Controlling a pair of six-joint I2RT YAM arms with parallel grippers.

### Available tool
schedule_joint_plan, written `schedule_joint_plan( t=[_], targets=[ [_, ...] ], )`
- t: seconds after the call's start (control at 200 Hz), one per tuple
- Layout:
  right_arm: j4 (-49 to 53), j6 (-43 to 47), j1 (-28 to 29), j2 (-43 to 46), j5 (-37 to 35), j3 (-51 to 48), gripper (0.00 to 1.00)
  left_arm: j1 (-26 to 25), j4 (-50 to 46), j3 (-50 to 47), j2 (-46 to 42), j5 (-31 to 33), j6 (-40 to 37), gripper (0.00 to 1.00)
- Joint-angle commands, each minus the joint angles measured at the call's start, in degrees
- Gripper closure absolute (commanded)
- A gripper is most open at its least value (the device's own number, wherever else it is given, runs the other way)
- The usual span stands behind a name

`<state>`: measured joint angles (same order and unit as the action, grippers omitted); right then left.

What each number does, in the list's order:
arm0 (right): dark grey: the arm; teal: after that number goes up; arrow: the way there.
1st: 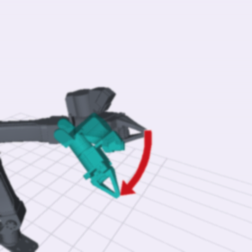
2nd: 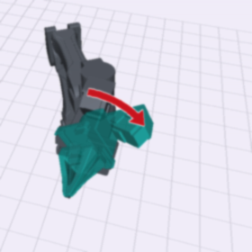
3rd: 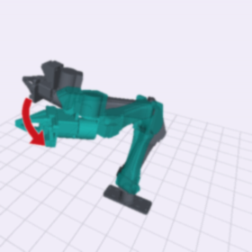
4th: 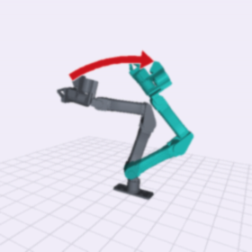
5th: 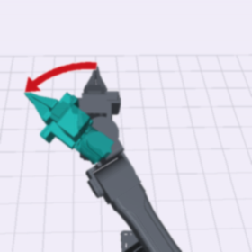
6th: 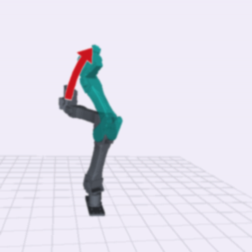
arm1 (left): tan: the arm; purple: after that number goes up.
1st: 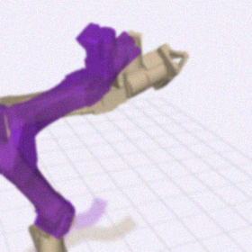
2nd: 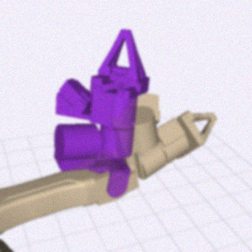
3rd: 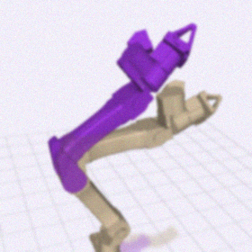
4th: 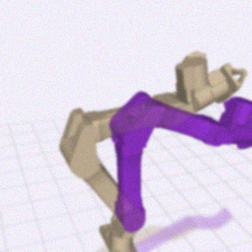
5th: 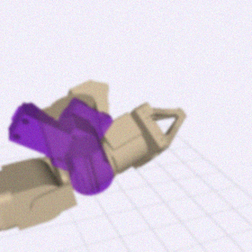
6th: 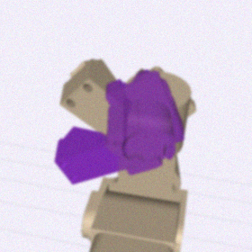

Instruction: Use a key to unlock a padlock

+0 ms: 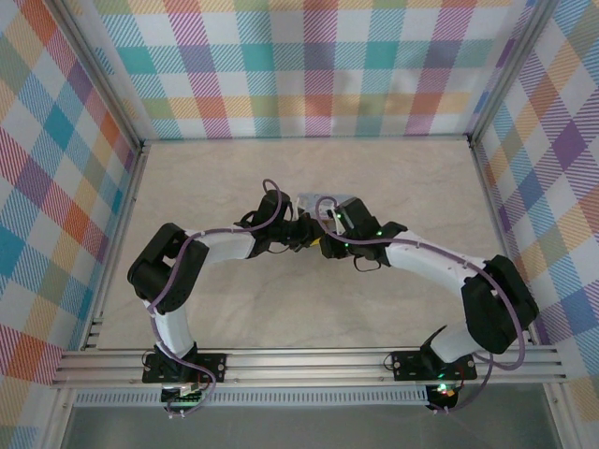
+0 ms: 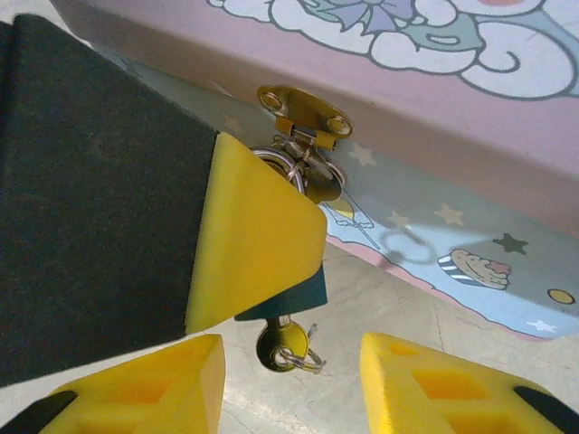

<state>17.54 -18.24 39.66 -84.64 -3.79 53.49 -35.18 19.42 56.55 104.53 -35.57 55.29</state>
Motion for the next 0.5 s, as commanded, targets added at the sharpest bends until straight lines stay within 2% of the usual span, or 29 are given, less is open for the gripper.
schedule_joint_plan(
  t=[0.0,0.495],
  targets=[
    [1.0,2.0,0.7,-1.2,-1.1,1.8,0.56,-0.6,0.3,1.8,0.3,-2.1,-0.8,0.92],
    [2.3,3.8,2.8,-3.8,-3.0,4.4,0.57,0.1,-4.8,2.4,-0.6,-3.5,-4.2,0.92]
  ],
)
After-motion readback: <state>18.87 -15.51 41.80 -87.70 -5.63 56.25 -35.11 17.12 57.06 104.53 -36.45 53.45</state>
